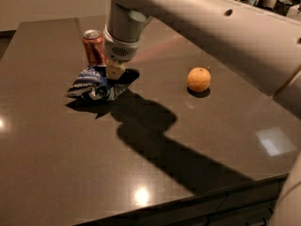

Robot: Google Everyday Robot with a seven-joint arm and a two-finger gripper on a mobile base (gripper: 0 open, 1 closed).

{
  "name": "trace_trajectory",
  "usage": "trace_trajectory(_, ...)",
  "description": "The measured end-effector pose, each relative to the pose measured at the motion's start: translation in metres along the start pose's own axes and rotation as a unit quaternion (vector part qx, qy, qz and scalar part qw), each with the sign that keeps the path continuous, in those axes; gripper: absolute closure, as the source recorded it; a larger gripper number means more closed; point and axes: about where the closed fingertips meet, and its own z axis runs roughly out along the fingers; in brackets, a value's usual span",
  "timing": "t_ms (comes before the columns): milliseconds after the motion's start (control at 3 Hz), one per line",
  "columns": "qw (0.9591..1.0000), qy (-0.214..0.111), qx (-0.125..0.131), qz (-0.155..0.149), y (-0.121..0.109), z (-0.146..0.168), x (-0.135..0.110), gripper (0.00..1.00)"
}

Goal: Move blue chip bag near coke can

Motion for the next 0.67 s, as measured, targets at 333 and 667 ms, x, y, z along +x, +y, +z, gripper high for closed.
trace_trajectory(333,0.9998,0.003,0.013,0.014,-0.0126,0.0056,0.0004,0.64)
trace_trajectory(667,0.9998,0.003,0.012,0.014,-0.0117,0.0056,0.0002,0.41)
